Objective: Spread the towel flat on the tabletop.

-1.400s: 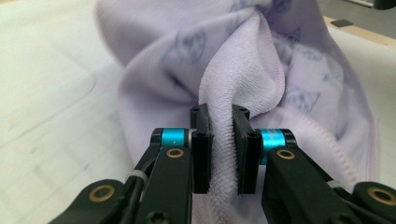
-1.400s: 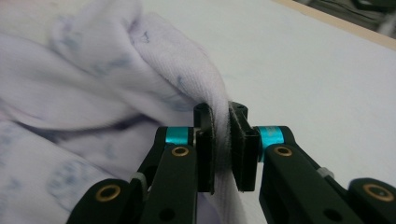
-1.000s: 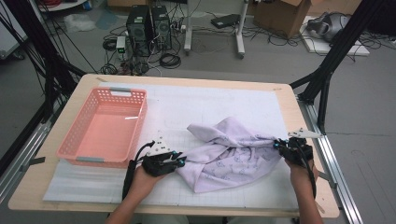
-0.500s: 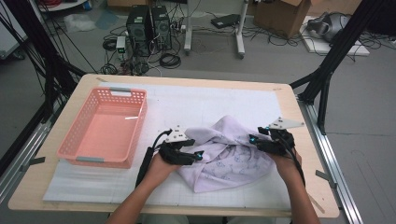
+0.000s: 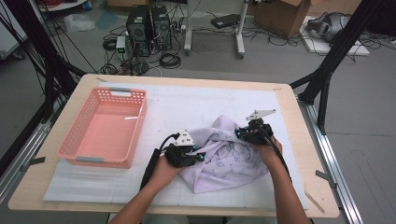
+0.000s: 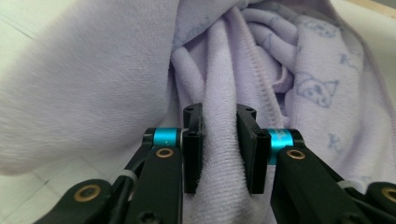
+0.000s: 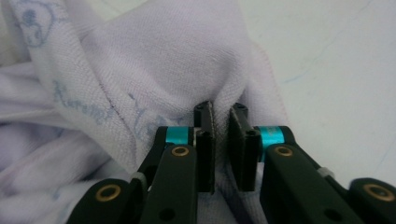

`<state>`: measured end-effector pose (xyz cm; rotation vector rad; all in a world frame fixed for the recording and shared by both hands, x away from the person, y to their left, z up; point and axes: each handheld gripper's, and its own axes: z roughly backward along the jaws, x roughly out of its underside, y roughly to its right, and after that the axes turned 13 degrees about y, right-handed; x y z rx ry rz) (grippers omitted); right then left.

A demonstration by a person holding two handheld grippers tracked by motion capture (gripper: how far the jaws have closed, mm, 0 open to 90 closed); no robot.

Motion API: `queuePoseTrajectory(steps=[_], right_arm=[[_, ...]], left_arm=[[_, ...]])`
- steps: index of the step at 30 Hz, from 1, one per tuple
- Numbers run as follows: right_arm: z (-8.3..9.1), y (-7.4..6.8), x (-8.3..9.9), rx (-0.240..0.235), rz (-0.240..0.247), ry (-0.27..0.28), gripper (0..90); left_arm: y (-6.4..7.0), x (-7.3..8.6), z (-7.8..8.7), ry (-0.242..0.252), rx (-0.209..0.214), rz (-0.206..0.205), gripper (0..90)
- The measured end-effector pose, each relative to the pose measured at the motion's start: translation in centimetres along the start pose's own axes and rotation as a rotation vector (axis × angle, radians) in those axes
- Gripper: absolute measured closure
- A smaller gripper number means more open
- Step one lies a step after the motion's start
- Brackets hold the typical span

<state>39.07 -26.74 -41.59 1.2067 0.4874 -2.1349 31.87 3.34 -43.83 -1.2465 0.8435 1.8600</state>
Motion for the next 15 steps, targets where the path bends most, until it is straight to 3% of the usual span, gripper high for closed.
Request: queuePoseTrajectory(steps=[6, 9, 12, 14, 15], right_arm=[[-1.3, 1.1, -2.2, 0.108, -0.004, 0.067, 84.9], [-2.3, 2.0, -2.9, 0.119, -0.044, 0.083, 84.9], [-3.0, 2.3, -3.6, 0.136, -0.045, 0.082, 84.9], [-3.4, 2.6, -4.7, 0.188, -0.049, 0.129, 85.0], [-3.4, 2.6, -4.7, 0.188, -0.049, 0.129, 85.0]], left_arm=[[-0.2, 1.2, 2.7, 0.037, -0.027, 0.016, 74.9], [0.2, 2.0, 4.2, 0.053, -0.032, 0.025, 74.9], [0.7, 2.9, 5.6, 0.069, -0.039, 0.027, 75.1], [0.9, 3.2, 6.3, 0.074, -0.043, 0.032, 75.1], [1.0, 3.3, 6.6, 0.073, -0.042, 0.032, 75.1]])
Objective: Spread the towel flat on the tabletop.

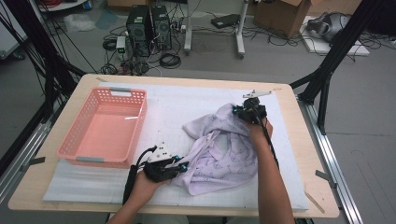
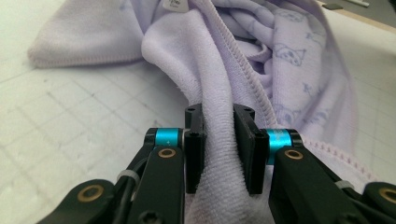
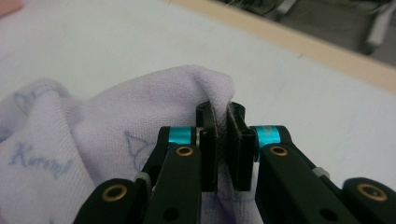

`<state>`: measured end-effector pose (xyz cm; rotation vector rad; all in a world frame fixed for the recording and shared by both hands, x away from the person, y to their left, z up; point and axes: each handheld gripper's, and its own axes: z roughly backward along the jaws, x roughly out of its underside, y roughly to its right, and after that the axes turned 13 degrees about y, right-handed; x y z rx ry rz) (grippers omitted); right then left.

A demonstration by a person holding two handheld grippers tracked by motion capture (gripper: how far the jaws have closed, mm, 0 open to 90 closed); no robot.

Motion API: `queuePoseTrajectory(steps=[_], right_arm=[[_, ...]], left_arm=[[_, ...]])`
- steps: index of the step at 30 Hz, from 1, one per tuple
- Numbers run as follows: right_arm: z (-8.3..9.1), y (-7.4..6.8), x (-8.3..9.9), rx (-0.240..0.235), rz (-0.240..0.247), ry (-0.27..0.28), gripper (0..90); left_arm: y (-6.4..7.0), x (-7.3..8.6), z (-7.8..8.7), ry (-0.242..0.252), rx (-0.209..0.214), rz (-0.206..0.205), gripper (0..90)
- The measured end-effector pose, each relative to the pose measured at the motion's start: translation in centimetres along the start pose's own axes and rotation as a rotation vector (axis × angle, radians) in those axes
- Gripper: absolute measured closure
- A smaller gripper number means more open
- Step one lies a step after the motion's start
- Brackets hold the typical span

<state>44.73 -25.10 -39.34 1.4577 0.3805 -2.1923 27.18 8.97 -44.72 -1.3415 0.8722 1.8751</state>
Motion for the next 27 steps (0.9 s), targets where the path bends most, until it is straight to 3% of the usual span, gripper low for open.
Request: queuePoseTrajectory(steps=[1, 2, 5, 7, 8, 9, 10, 11, 14, 16, 18, 21, 22, 24, 25, 27], right_arm=[[0.1, 0.0, -0.6, 0.062, 0.031, 0.034, 85.2], [0.1, 0.0, -0.8, 0.087, 0.044, 0.029, 85.2], [0.3, 0.2, -0.7, 0.094, 0.021, 0.02, 84.1], [1.3, 0.2, -0.4, 0.109, 0.012, 0.039, 73.6], [1.3, 0.2, -0.4, 0.109, 0.012, 0.039, 73.6], [2.3, 0.2, -0.2, 0.105, 0.003, 0.06, 70.2], [2.3, 0.2, -0.2, 0.105, 0.003, 0.06, 70.2], [3.5, 0.2, 0.0, 0.107, 0.013, 0.065, 65.1], [5.0, 0.3, 0.4, 0.101, 0.009, 0.079, 62.9], [7.4, 0.2, 1.4, 0.092, 0.005, 0.097, 58.5], [8.2, 0.1, 1.9, 0.09, 0.006, 0.091, 57.3], [11.0, -0.3, 4.1, 0.076, -0.006, 0.053, 52.9], [11.0, -0.3, 4.1, 0.076, -0.006, 0.053, 52.9], [12.7, -0.7, 6.1, 0.054, -0.034, 0.037, 50.2], [12.7, -0.7, 6.1, 0.054, -0.034, 0.037, 50.2], [13.3, -1.0, 7.8, 0.037, -0.05, -0.004, 48.9]], left_arm=[[0.1, 0.1, 0.2, 0.001, 0.0, 0.003, 75.0], [0.3, 0.3, 0.6, 0.001, -0.001, 0.003, 74.7], [0.4, 0.4, 0.9, 0.008, -0.005, 0.009, 72.3], [0.2, 0.3, 1.1, 0.014, -0.014, 0.017, 58.4], [0.1, 0.2, 1.1, 0.018, -0.032, 0.03, 58.4], [-0.1, 0.1, 1.2, 0.027, -0.041, 0.044, 49.6], [-0.3, -0.1, 1.4, 0.034, -0.043, 0.047, 49.6], [-0.4, -0.3, 1.5, 0.042, -0.048, 0.047, 44.5], [-0.9, -0.9, 1.8, 0.073, -0.056, 0.049, 42.9], [-1.4, -1.4, 1.9, 0.089, -0.058, 0.052, 41.1], [-1.6, -1.7, 1.8, 0.1, -0.062, 0.058, 41.1], [-2.0, -2.0, 1.4, 0.105, -0.067, 0.055, 41.1], [-2.0, -2.1, 1.2, 0.107, -0.065, 0.057, 41.1], [-2.1, -2.2, 0.7, 0.105, -0.063, 0.059, 41.1], [-2.2, -2.2, 0.6, 0.099, -0.06, 0.057, 41.1], [-2.2, -2.2, -0.1, 0.091, -0.055, 0.058, 41.1]])
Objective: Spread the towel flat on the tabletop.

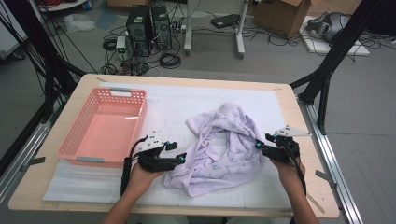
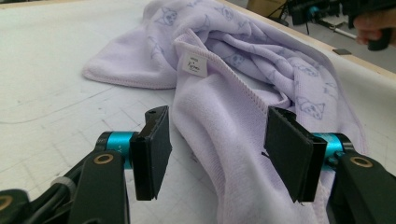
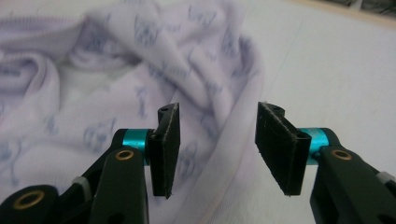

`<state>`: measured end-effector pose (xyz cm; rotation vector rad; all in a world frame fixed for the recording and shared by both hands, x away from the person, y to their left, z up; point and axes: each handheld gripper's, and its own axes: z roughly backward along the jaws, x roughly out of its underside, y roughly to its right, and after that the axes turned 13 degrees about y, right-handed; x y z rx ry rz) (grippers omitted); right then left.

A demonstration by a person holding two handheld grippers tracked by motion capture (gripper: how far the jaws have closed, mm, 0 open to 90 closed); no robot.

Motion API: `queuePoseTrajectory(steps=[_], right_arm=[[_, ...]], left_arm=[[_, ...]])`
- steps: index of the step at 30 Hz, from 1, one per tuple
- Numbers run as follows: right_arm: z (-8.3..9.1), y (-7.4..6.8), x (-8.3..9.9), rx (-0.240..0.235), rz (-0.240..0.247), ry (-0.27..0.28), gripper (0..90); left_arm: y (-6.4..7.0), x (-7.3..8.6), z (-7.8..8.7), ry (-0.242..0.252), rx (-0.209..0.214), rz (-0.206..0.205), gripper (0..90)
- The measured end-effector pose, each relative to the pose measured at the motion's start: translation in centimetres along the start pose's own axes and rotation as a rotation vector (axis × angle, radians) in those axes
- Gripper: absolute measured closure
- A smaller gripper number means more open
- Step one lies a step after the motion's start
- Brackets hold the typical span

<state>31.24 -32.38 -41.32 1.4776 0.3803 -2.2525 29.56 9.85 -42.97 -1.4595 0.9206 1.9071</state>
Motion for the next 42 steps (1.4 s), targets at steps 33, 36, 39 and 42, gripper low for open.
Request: queuePoseTrajectory(steps=[33, 36, 39, 42], right_arm=[[0.5, 1.5, 0.0, 0.077, -0.024, 0.055, 59.9], [-2.2, -0.8, -1.6, -0.047, 0.022, 0.024, 59.1], [-3.7, -1.9, -2.1, -0.099, 0.036, -0.001, 56.1], [-6.8, -3.6, -2.6, -0.13, 0.12, -0.062, 46.2]], left_arm=[[1.3, 0.7, 0.5, -0.061, 0.0, -0.075, 47.6], [1.1, 0.9, 0.5, -0.053, -0.001, -0.091, 43.5], [0.8, 0.9, 0.5, -0.045, -0.004, -0.092, 42.6], [0.6, 0.9, 0.5, -0.042, -0.013, -0.093, 42.0]])
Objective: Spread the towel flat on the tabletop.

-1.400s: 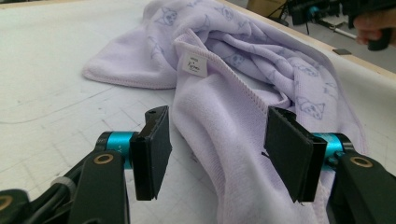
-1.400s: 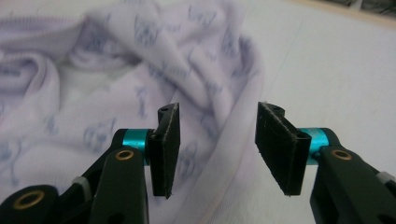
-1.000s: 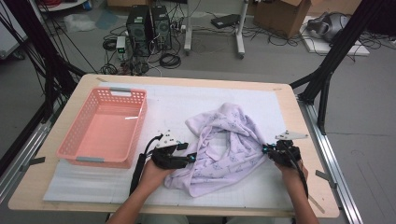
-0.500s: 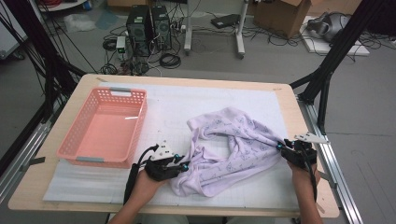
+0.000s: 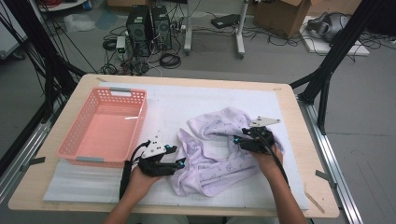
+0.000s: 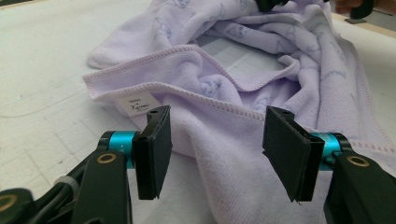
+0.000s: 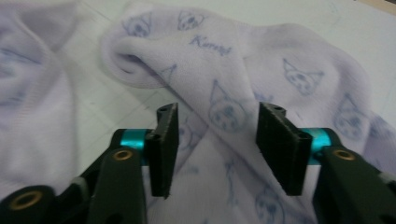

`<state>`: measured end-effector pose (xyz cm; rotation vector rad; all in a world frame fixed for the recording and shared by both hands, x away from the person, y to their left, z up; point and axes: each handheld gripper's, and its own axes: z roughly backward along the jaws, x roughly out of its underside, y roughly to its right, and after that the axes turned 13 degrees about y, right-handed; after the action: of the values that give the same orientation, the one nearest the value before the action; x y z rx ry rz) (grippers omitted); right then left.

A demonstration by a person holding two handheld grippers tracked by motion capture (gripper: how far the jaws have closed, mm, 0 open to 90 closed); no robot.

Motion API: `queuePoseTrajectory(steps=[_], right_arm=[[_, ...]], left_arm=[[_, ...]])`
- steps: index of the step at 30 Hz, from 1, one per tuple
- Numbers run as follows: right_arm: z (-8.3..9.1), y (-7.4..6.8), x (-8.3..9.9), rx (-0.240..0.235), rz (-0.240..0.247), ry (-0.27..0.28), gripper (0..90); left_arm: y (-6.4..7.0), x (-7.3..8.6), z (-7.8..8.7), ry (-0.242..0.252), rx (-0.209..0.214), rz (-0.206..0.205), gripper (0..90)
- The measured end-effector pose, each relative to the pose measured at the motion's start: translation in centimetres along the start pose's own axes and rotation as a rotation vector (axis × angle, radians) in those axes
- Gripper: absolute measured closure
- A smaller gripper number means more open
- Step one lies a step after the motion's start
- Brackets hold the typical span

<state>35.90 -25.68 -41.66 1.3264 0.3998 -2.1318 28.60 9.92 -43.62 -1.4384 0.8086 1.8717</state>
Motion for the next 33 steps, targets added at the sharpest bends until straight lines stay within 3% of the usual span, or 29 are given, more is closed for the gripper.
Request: queuePoseTrajectory(steps=[2, 4, 5, 7, 9, 10, 11, 13, 15, 17, 22, 23, 24, 25, 27, 28, 29, 32, 33], right_arm=[[-1.7, -0.1, 0.0, 0.032, 0.032, -0.042, 41.3], [-2.5, 0.0, 0.0, 0.032, 0.034, -0.056, 40.5], [-3.8, 0.2, 0.1, 0.041, 0.031, -0.088, 40.4], [-4.8, 0.4, 0.0, 0.039, 0.024, -0.098, 45.0], [-5.3, 0.5, -0.2, 0.043, 0.02, -0.1, 57.4], [-5.3, 0.5, -0.2, 0.043, 0.02, -0.1, 57.4], [-5.7, 0.7, -0.6, 0.025, 0.014, -0.089, 68.3], [-6.3, 0.8, -1.1, 0.008, 0.0, -0.092, 71.6], [-7.1, 0.6, -1.8, -0.042, -0.009, -0.046, 72.6], [-7.6, 0.4, -2.2, -0.059, -0.013, -0.024, 72.7], [-10.5, -2.3, -5.8, -0.202, 0.018, 0.098, 72.6], [-10.5, -2.3, -5.8, -0.202, 0.018, 0.098, 72.6], [-11.1, -3.0, -6.7, -0.249, 0.008, 0.14, 71.1], [-11.1, -3.0, -6.7, -0.249, 0.008, 0.14, 71.1], [-11.6, -3.6, -7.0, -0.214, 0.014, 0.112, 57.8], [-11.6, -3.6, -7.0, -0.214, 0.014, 0.112, 57.8], [-10.9, -3.2, -6.8, -0.2, -0.002, 0.108, 53.5], [-9.6, -2.3, -6.5, -0.188, -0.018, 0.125, 53.1], [-7.8, -1.2, -6.2, -0.163, -0.033, 0.145, 51.8]], left_arm=[[0.0, 0.1, 0.0, -0.002, -0.002, -0.001, 42.0], [0.0, 0.1, 0.0, -0.001, -0.002, 0.0, 42.0], [0.0, 0.1, 0.0, -0.002, -0.002, -0.001, 42.0], [-0.1, 0.1, 0.0, -0.002, -0.003, 0.0, 42.2], [-0.2, 0.1, 0.1, 0.0, -0.007, 0.004, 42.4], [-0.3, 0.2, 0.1, 0.003, -0.007, 0.007, 42.4], [-0.4, 0.2, 0.1, 0.002, -0.007, 0.007, 43.4], [-0.5, 0.3, 0.2, 0.001, -0.01, 0.01, 44.2], [-0.7, 0.3, 0.4, 0.003, -0.02, 0.013, 44.7], [-0.7, 0.3, 0.5, 0.007, -0.024, 0.017, 44.7], [-1.4, 0.2, 1.3, 0.022, -0.052, 0.025, 45.0], [-1.5, 0.3, 1.5, 0.024, -0.057, 0.028, 45.0], [-1.5, 0.3, 1.6, 0.026, -0.062, 0.032, 45.0], [-1.6, 0.3, 1.6, 0.027, -0.066, 0.032, 45.0], [-1.7, 0.3, 1.7, 0.029, -0.069, 0.034, 44.9], [-1.7, 0.3, 1.7, 0.03, -0.07, 0.034, 44.9], [-1.7, 0.3, 1.7, 0.028, -0.067, 0.034, 44.6], [-1.6, 0.2, 1.5, 0.027, -0.065, 0.033, 44.4], [-1.6, 0.2, 1.4, 0.03, -0.065, 0.031, 44.4]])
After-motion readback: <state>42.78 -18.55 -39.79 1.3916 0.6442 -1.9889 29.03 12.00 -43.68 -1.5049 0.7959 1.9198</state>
